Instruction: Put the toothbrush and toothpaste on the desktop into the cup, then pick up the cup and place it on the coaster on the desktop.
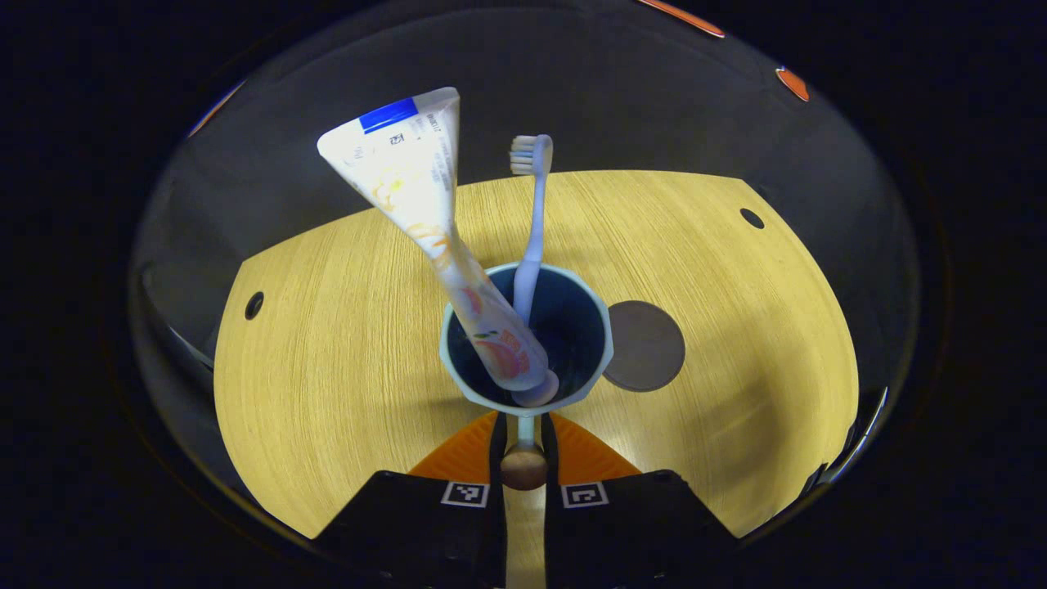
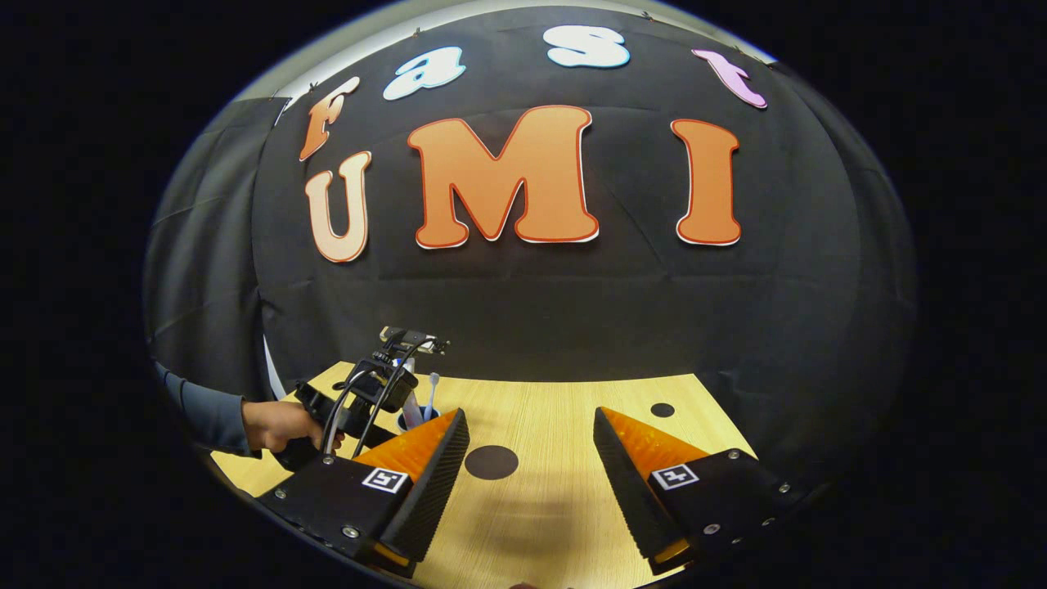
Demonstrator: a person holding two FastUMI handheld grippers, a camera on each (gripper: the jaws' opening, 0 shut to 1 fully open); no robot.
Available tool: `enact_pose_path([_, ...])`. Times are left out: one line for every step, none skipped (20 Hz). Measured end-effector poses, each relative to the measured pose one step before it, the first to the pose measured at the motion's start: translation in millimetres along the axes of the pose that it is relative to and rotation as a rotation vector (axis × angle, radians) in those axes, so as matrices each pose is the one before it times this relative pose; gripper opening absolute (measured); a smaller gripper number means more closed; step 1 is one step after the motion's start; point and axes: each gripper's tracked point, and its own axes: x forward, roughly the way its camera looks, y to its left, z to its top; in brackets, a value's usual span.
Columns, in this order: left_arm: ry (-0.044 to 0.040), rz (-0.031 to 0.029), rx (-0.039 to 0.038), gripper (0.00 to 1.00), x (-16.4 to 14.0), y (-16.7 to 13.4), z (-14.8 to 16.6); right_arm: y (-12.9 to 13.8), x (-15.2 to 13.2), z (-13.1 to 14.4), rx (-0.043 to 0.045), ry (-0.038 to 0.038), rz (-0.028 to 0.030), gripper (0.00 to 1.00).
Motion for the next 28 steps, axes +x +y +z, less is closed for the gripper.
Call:
enact_pose_path([-0.00891, -0.00565, 0.00547, 0.18, 2.27, -0.52, -0.08, 0.04, -0.77, -0.54, -0.00189, -0.00052, 0.00145, 0.93])
enact_pose_path([-0.00665, -0.00513, 0.00413, 0.18, -0.08, 0.22, -0.12, -0.78, -0.51, 0.71, -0.00261, 0.00087, -0.00201, 0.93])
enact_pose_path([-0.00801, -0.00474, 0.00255, 0.18, 0.30, 0.39, 0.96, -0.30, -0.54, -0.85, -0.00169, -0.00022, 0.00067, 0.93])
enact_pose_path([-0.00634, -0.00683, 0.00411, 0.18, -1.38, 0.00, 1.66, -1.04, -1.46, 0.68, -0.00228, -0.00036, -0.00043, 0.93])
enact_pose_path([-0.00527, -0.00810, 0.00283, 0.18, 0.66, -0.42, -0.71, -1.56, -1.06, -0.21, -0.00282, -0.00066, -0.00127, 0.93])
enact_pose_path([-0.00174, -0.00686, 0.00696, 0.18, 1.31, 1.33, 0.47, -1.24, -1.39, 0.56, -0.00224, 0.00035, -0.00047, 0.93])
enact_pose_path([-0.00103, -0.00608, 0.00427, 0.18, -0.51, 1.23, -1.55, -1.69, -0.83, -1.90, -0.00355, 0.00238, -0.00414, 0.93])
enact_pose_path([-0.00210, -0.00815, 0.00470, 0.18, -1.64, -1.43, -0.67, -2.07, -0.72, -0.31, -0.00174, 0.00052, -0.00065, 0.93])
enact_pose_path([0.00099, -0.00571, 0.00513, 0.18, -0.77, 0.75, -0.08, -2.67, -1.49, -0.26, -0.00198, 0.00223, -0.00483, 0.93])
enact_pose_path([0.00145, -0.00388, 0.00564, 0.18, -1.25, -0.34, 0.97, -2.28, -0.37, -1.16, 0.00038, 0.00165, -0.00102, 0.93])
enact_pose_path([0.00047, -0.00442, 0.00706, 0.18, -0.47, 0.72, 0.35, -2.31, -1.35, -1.19, 0.00106, 0.00149, -0.00311, 0.93])
enact_pose_path([-0.00028, -0.00572, 0.00347, 0.17, 0.17, 1.09, -0.18, -2.99, -0.22, -0.95, 0.00125, 0.00283, -0.00368, 0.93])
enact_pose_path([0.00219, -0.00462, 0.00414, 0.17, 0.20, 0.51, -1.00, -2.87, -1.41, -2.20, 0.00156, 0.00166, -0.00195, 0.92])
enact_pose_path([0.00114, -0.00357, 0.00133, 0.18, -1.66, 0.60, -0.60, -2.50, 0.47, -0.64, 0.00031, 0.00321, -0.00423, 0.93])
enact_pose_path([-0.00018, -0.00303, 0.00175, 0.18, -0.15, 0.67, 0.33, -1.58, -0.57, -1.29, 0.00214, 0.00236, 0.00049, 0.92])
enact_pose_path([0.00157, -0.00214, 0.00142, 0.18, -0.65, -0.14, -1.22, -1.96, 0.69, -1.48, 0.00107, 0.00345, -0.00257, 0.93])
enact_pose_path([0.00088, -0.00271, -0.00073, 0.18, -0.03, 1.63, -0.61, -2.05, -0.79, -0.53, 0.00181, 0.00232, 0.00104, 0.93])
enact_pose_path([0.00491, -0.00054, -0.00221, 0.18, 0.18, -0.57, -1.15, -1.83, 0.70, -1.77, -0.00005, 0.00367, -0.00259, 0.93])
enact_pose_path([0.00503, 0.00129, 0.00091, 0.18, -0.17, 0.77, -0.63, -1.43, -0.64, -1.34, 0.00042, 0.00196, 0.00050, 0.93])
enact_pose_path([0.00501, 0.00558, 0.00397, 0.18, -2.26, 0.95, -0.28, -0.45, 1.21, -0.06, 0.00089, 0.00107, 0.00068, 0.93])
enact_pose_path([0.00753, 0.00331, 0.00355, 0.17, -0.85, 0.22, 0.15, -1.06, 0.02, -1.52, 0.00002, 0.00287, 0.00041, 0.93])
enact_pose_path([0.00510, 0.00495, 0.00403, 0.18, -3.97, 1.69, -0.08, 0.30, 0.86, -0.36, 0.00003, 0.00101, 0.00197, 0.93])
enact_pose_path([-0.02180, 0.00192, 0.01012, 0.18, 2.86, 0.80, 3.61, -0.37, 0.54, -0.02, -0.00094, 0.00247, -0.00132, 0.93])
enact_pose_path([0.00773, 0.00738, 0.00317, 0.18, -1.65, 1.64, -0.67, 0.98, 1.08, 0.32, 0.00243, 0.00165, 0.00291, 0.93])
enact_pose_path([-0.00995, 0.00354, 0.00259, 0.18, -2.04, 0.54, 0.49, 1.62, 0.65, -0.82, 0.00276, 0.00273, 0.00044, 0.93])
enact_pose_path([-0.02084, -0.00320, -0.00163, 0.24, -2.29, -2.26, -0.12, 0.71, 0.80, -0.35, 0.00187, 0.00053, 0.00241, 0.93])
enact_pose_path([-0.02201, -0.00378, 0.00136, 0.26, -7.58, 1.69, 2.14, -1.19, -0.52, -0.98, -0.00133, -0.00044, 0.00090, 0.93])
enact_pose_path([-0.01849, 0.00250, 0.00405, 0.32, -5.13, 1.27, 0.83, 0.88, 2.07, 0.08, -0.00292, -0.00014, 0.00243, 0.93])
